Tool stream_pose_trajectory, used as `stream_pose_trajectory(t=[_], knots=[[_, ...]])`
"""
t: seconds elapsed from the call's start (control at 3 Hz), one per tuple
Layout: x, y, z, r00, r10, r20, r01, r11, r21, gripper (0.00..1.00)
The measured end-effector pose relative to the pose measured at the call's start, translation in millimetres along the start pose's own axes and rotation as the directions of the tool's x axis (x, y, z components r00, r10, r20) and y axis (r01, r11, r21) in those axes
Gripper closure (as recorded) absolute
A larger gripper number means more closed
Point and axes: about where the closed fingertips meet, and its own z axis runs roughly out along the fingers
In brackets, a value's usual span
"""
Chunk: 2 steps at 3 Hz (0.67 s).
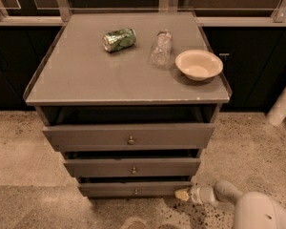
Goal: Close bottom drawer
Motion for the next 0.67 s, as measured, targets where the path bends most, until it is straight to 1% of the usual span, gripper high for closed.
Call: stream_pose_trajectory(t=[0.33,0.67], knots=[[-15.2,-7.8,5.3,1.000,-0.007,0.011,0.007,0.9999,0.012,1.00],[-13.8,-8.0,3.9,1.000,-0.006,0.010,0.006,0.9999,0.013,1.00]])
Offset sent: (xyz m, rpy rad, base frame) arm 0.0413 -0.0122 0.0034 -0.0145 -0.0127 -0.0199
